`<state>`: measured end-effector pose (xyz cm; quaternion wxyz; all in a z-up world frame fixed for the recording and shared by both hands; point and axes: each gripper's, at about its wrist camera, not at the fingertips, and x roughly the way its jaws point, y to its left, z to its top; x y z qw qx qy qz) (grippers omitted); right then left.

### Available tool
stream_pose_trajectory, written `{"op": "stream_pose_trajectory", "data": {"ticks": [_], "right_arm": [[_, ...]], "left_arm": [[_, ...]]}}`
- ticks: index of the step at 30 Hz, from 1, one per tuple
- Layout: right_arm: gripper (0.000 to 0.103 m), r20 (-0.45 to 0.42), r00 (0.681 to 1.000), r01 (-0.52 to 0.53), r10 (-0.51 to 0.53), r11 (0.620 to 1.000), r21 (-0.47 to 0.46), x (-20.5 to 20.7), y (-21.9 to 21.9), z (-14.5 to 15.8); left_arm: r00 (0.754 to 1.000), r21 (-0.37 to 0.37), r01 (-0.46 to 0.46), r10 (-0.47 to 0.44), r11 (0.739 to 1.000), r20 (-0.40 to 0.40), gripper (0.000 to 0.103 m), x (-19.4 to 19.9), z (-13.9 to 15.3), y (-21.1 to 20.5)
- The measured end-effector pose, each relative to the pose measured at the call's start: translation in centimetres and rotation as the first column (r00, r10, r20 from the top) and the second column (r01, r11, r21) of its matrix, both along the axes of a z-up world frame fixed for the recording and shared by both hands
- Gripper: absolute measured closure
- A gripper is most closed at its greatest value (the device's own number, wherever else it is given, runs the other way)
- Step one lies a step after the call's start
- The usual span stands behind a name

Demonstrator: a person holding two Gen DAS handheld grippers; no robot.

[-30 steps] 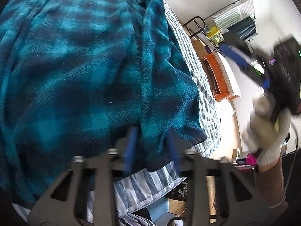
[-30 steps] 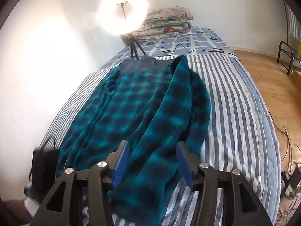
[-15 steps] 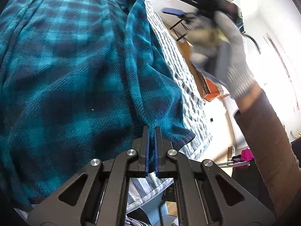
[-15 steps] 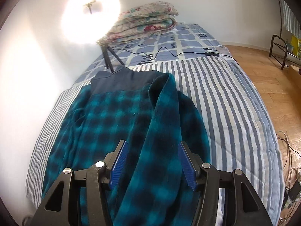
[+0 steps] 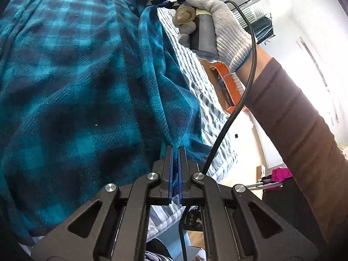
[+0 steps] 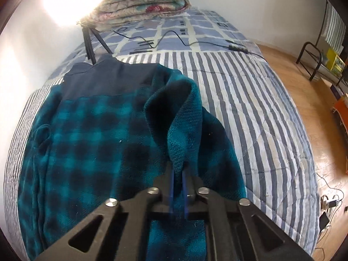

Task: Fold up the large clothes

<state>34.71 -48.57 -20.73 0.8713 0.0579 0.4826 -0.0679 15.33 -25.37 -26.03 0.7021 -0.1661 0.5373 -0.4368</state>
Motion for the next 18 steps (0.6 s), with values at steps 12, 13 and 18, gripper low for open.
{"op": "stream_pose_trajectory", "data": {"ticks": [12, 13, 18], "right_arm": [[0.101, 0.000, 0.990, -0.140, 0.141, 0.983, -0.115, 3.0, 7.3, 1.1], [0.100, -0.005, 0.989, -0.147, 0.147, 0.983, -0.112, 3.4, 7.9, 0.5], [0.091, -0.073, 0.983, -0.170, 0.169, 0.985, -0.014, 5.2, 9.4, -4.1]], "left_arm": [[1.000, 0.026, -0.025, 0.025, 0.999, 0.010, 0.103, 0.2, 0.2, 2.0], [1.000, 0.035, -0.030, 0.029, 0.999, 0.008, 0.103, 0.3, 0.0, 2.1], [1.000, 0.113, -0.014, 0.016, 0.993, -0.018, 0.103, 1.1, -1.8, 1.5]]}}
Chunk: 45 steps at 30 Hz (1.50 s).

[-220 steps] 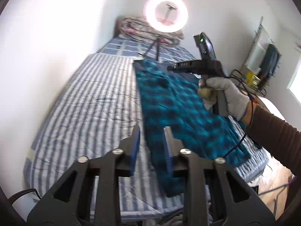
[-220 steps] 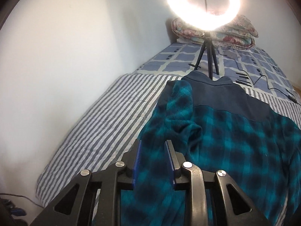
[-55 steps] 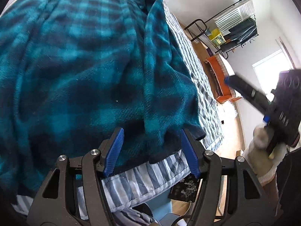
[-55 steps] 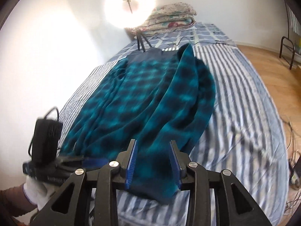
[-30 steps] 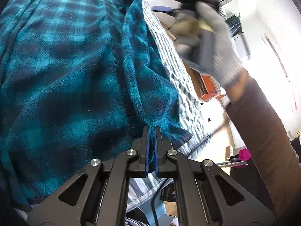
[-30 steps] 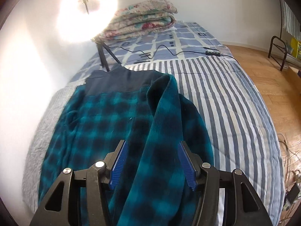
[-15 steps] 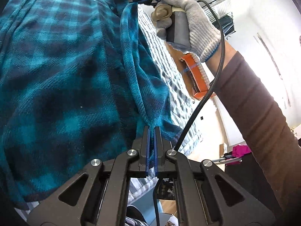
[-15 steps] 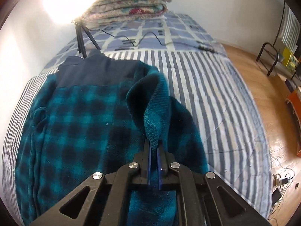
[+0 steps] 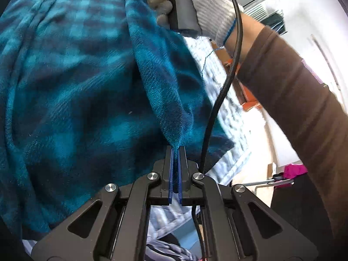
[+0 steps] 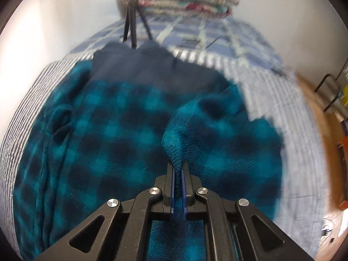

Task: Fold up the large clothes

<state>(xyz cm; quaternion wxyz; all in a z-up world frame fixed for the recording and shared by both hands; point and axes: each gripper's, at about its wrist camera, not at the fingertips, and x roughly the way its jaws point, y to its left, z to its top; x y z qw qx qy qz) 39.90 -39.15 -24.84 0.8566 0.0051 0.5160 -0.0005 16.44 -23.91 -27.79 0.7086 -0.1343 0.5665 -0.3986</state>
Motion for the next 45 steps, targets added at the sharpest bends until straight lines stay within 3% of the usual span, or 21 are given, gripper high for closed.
{"op": "stream_pose_trajectory", "data": {"ticks": [4, 7, 12, 16, 19, 25, 29, 34, 36, 38, 41, 42, 43, 45], "right_arm": [[0.078, 0.027, 1.000, 0.005, -0.007, 0.998, 0.066, -1.3, -1.0, 0.8], [0.071, 0.090, 0.996, -0.012, 0.003, 0.995, 0.099, -3.9, -2.5, 4.2], [0.065, 0.170, 0.985, -0.008, -0.024, 0.983, 0.185, -10.5, -6.6, 9.4], [0.065, 0.174, 0.983, 0.016, -0.059, 0.971, 0.239, -16.9, -9.5, 10.3], [0.065, 0.168, 0.982, 0.036, -0.084, 0.962, 0.270, -22.6, -10.7, 9.4], [0.079, 0.078, 0.994, 0.055, -0.083, 0.950, 0.309, -32.0, -9.7, 4.4], [0.082, 0.041, 0.999, 0.010, -0.026, 0.938, 0.346, -34.8, -7.2, 1.8], [0.081, -0.044, 0.998, -0.028, 0.044, 0.947, 0.320, -35.4, -4.1, -2.0], [0.082, -0.038, 0.997, -0.049, 0.062, 0.959, 0.278, -35.5, -3.7, -2.2], [0.081, -0.024, 0.998, -0.042, 0.052, 0.953, 0.301, -35.6, -4.3, -1.3], [0.068, 0.045, 0.999, -0.031, 0.017, 0.945, 0.327, -36.8, -5.8, 0.7], [0.058, 0.065, 0.998, -0.010, -0.011, 0.948, 0.318, -37.3, -6.5, 1.1], [0.048, 0.077, 0.996, 0.010, -0.037, 0.949, 0.316, -37.5, -7.2, 1.3], [0.041, 0.079, 0.993, 0.055, -0.086, 0.941, 0.333, -37.7, -8.8, 1.1]], "left_arm": [[0.998, 0.063, 0.021, -0.024, 0.998, 0.054, 0.103, -0.3, 0.5, -0.7], [0.999, 0.062, 0.025, -0.027, 0.998, 0.042, 0.103, -0.4, 0.5, -0.8], [0.998, 0.077, 0.009, -0.015, 0.997, 0.069, 0.102, -1.2, 2.0, -0.7], [0.993, 0.072, -0.032, 0.024, 0.997, 0.113, 0.102, -1.5, 3.9, 0.5], [0.988, 0.065, -0.041, 0.031, 0.997, 0.150, 0.103, -1.6, 5.1, 0.8], [0.984, 0.040, 0.001, -0.009, 0.999, 0.181, 0.103, -1.0, 6.4, -0.8], [0.988, 0.048, 0.041, -0.047, 0.998, 0.145, 0.103, -0.9, 5.0, -2.4], [0.986, 0.184, 0.047, -0.076, 0.982, 0.151, 0.103, -0.9, 2.0, -3.7], [0.987, 0.224, 0.054, -0.086, 0.973, 0.138, 0.103, -0.9, 0.8, -3.9], [0.989, 0.230, 0.059, -0.088, 0.971, 0.119, 0.103, -0.5, 0.2, -3.8], [0.985, 0.245, 0.057, -0.094, 0.968, 0.145, 0.103, -0.4, 0.6, -3.8], [0.984, 0.243, 0.057, -0.095, 0.968, 0.149, 0.103, -0.6, 0.9, -3.7], [0.985, 0.222, 0.057, -0.092, 0.973, 0.147, 0.103, -0.7, 1.2, -3.6], [0.985, 0.187, 0.049, -0.078, 0.981, 0.155, 0.103, -1.0, 1.8, -3.2]]}}
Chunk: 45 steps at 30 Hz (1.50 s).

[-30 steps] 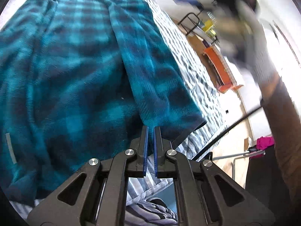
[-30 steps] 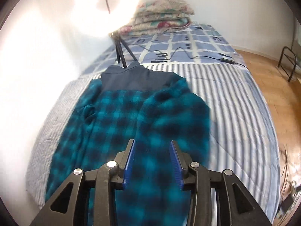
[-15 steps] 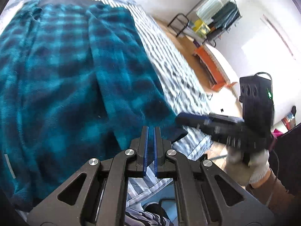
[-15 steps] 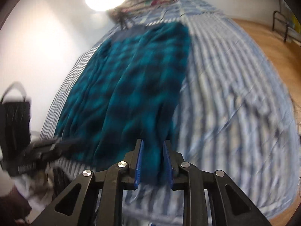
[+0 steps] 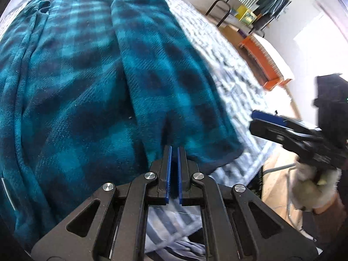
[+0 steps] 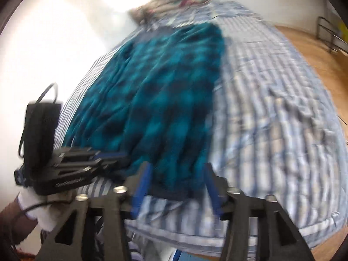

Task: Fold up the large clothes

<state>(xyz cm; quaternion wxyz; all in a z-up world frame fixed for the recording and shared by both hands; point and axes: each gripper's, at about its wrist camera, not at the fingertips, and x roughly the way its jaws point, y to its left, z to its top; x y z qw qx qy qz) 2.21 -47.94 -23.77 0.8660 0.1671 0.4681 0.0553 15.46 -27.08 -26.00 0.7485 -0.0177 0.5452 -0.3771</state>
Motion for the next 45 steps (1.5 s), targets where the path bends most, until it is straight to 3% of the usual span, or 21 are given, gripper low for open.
{"op": "stream_pose_trajectory", "data": {"ticks": [3, 9, 15, 17, 21, 24, 25, 28, 33, 45], "right_arm": [[0.041, -0.031, 0.998, 0.059, -0.056, 0.993, 0.099, -0.3, -2.0, -1.7], [0.041, -0.047, 0.998, 0.060, -0.048, 0.960, 0.275, 0.1, -2.2, -4.3], [0.041, -0.066, 0.994, 0.104, -0.086, 0.923, 0.370, 0.3, -2.5, -5.9], [0.045, -0.067, 0.993, 0.117, -0.099, 0.919, 0.377, 0.3, -2.7, -6.0], [0.077, -0.087, 0.993, 0.108, -0.081, 0.921, 0.374, 0.2, -2.4, -6.3], [0.095, -0.072, 0.994, 0.097, -0.078, 0.945, 0.312, 0.4, -1.5, -5.4], [0.096, -0.066, 0.995, 0.098, -0.082, 0.949, 0.299, 0.4, -1.4, -5.0], [0.097, -0.037, 0.995, 0.096, -0.090, 0.968, 0.233, 0.1, -0.7, -3.2], [0.098, 0.004, 0.998, 0.057, -0.057, 0.998, 0.039, 0.3, 1.8, -0.3], [0.098, 0.112, 0.990, -0.066, 0.088, 0.981, -0.182, 1.9, 8.1, 5.1]], "left_arm": [[1.000, -0.030, -0.017, 0.018, 0.999, 0.021, 0.102, -0.1, 0.8, 0.3], [0.998, -0.044, -0.015, 0.017, 0.999, 0.053, 0.102, 0.3, 2.1, 0.3], [1.000, 0.012, 0.025, -0.025, 1.000, 0.019, 0.102, 0.9, -0.5, -1.7], [1.000, 0.040, 0.025, -0.025, 0.999, -0.004, 0.103, 1.1, -2.0, -2.1], [0.999, 0.033, 0.027, -0.025, 0.999, -0.040, 0.103, 1.7, -2.5, -2.2], [1.000, 0.046, 0.028, -0.028, 0.999, 0.001, 0.103, 1.3, -1.7, -1.8], [1.000, 0.040, 0.015, -0.016, 0.999, 0.015, 0.103, 1.1, -1.1, -1.4], [1.000, -0.017, -0.023, 0.024, 1.000, 0.015, 0.103, 0.8, 0.6, 0.6], [0.994, -0.069, -0.082, 0.087, 0.994, 0.066, 0.103, 0.1, 3.8, 4.7], [0.940, -0.154, -0.292, 0.313, 0.944, 0.138, 0.102, -1.3, 9.3, 16.8]]}}
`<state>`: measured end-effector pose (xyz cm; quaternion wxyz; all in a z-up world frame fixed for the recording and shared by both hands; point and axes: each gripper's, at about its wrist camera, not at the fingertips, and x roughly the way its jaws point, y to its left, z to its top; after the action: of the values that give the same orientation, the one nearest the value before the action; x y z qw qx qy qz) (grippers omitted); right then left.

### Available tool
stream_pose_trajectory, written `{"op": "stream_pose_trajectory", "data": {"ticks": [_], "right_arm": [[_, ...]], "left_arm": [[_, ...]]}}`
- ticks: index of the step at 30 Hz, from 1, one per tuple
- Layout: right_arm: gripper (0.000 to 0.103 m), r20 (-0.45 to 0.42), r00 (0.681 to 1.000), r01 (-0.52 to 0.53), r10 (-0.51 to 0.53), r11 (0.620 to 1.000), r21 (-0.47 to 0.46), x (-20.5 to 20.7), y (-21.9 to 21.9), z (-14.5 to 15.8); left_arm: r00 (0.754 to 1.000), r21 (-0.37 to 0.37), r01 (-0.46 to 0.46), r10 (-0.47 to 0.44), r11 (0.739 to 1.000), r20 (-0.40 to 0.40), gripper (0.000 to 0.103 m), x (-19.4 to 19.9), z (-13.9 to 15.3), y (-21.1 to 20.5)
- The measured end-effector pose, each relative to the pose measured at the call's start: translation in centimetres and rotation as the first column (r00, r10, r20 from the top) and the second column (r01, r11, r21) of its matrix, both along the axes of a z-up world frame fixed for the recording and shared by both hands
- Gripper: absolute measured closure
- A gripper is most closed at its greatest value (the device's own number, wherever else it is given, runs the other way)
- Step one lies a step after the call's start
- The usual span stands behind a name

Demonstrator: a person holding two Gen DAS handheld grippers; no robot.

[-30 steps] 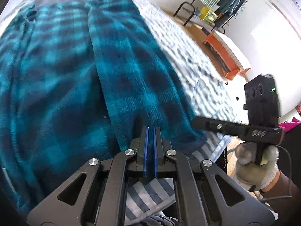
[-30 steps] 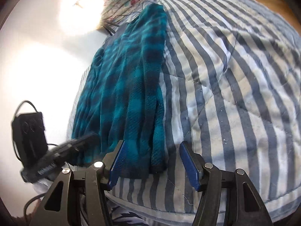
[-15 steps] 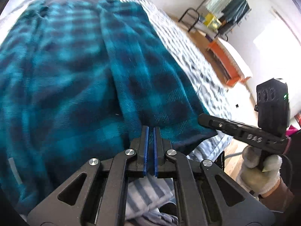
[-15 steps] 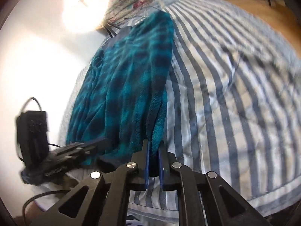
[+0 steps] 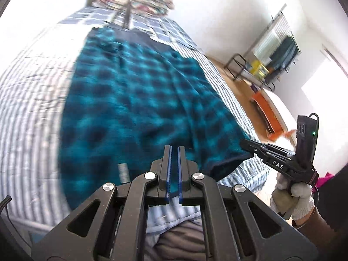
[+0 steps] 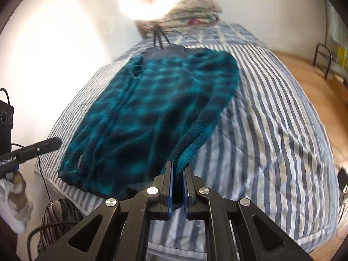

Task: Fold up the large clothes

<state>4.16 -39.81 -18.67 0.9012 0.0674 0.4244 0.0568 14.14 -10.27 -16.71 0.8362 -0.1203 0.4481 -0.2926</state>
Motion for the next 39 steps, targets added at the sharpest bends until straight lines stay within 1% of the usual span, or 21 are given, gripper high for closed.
{"op": "stream_pose_trajectory", "data": {"ticks": [4, 7, 13, 16, 18, 23, 27, 30, 31, 33, 34, 36, 38, 39], "right_arm": [[0.098, 0.012, 0.998, -0.053, 0.054, 0.998, -0.044, 0.9, 2.5, 0.9], [0.098, 0.018, 0.994, -0.108, 0.110, 0.991, -0.081, 2.1, 5.2, 1.3], [0.098, -0.004, 0.972, -0.231, 0.233, 0.961, -0.153, 3.7, 10.7, 0.9], [0.098, -0.042, 0.951, -0.308, 0.306, 0.933, -0.183, 4.5, 13.7, -0.2], [0.098, -0.084, 0.933, -0.360, 0.350, 0.913, -0.191, 5.2, 15.7, -1.6], [0.098, -0.172, 0.899, -0.433, 0.403, 0.879, -0.200, 6.4, 18.7, -5.1], [0.098, -0.213, 0.889, -0.445, 0.405, 0.874, -0.197, 7.0, 19.1, -7.4], [0.097, -0.209, 0.889, -0.443, 0.408, 0.883, -0.158, 7.1, 18.6, -7.5], [0.092, -0.205, 0.888, -0.443, 0.411, 0.885, -0.142, 7.1, 18.4, -7.3], [0.088, -0.191, 0.891, -0.432, 0.412, 0.899, -0.072, 7.0, 17.4, -6.4], [0.085, -0.180, 0.893, -0.427, 0.412, 0.903, -0.051, 6.8, 17.0, -5.9], [0.074, -0.145, 0.901, -0.414, 0.408, 0.910, -0.014, 6.1, 15.9, -4.7], [0.069, -0.125, 0.911, -0.394, 0.393, 0.919, 0.016, 5.7, 14.4, -3.6], [0.063, -0.114, 0.919, -0.375, 0.376, 0.926, 0.038, 5.5, 13.5, -3.0]], "left_arm": [[0.998, -0.020, -0.064, 0.064, 0.998, 0.002, 0.103, -0.3, 0.2, 3.4], [0.995, -0.039, -0.104, 0.104, 0.994, -0.004, 0.103, -0.4, 0.1, 5.5], [0.988, -0.065, -0.155, 0.155, 0.986, -0.009, 0.103, -0.4, -0.3, 8.2], [0.985, -0.081, -0.174, 0.173, 0.981, -0.020, 0.103, -0.3, -0.7, 9.3], [0.982, -0.083, -0.186, 0.185, 0.979, -0.023, 0.102, -0.2, -0.9, 9.8], [0.977, -0.088, -0.210, 0.207, 0.974, -0.046, 0.103, 0.1, -2.0, 10.7], [0.977, -0.082, -0.212, 0.208, 0.974, -0.058, 0.102, 0.5, -2.8, 10.4], [0.979, -0.074, -0.200, 0.196, 0.977, -0.062, 0.103, 0.8, -3.4, 9.6], [0.980, -0.071, -0.191, 0.187, 0.979, -0.066, 0.102, 1.0, -3.6, 9.2], [0.982, -0.069, -0.180, 0.175, 0.981, -0.070, 0.102, 1.3, -3.8, 8.5], [0.984, -0.071, -0.169, 0.164, 0.983, -0.072, 0.102, 1.4, -3.8, 8.0], [0.987, -0.075, -0.149, 0.143, 0.986, -0.073, 0.102, 1.6, -3.8, 7.1], [0.989, -0.076, -0.132, 0.126, 0.988, -0.076, 0.102, 1.9, -3.8, 6.1], [0.990, -0.081, -0.122, 0.116, 0.989, -0.076, 0.099, 2.0, -3.8, 5.6]]}}
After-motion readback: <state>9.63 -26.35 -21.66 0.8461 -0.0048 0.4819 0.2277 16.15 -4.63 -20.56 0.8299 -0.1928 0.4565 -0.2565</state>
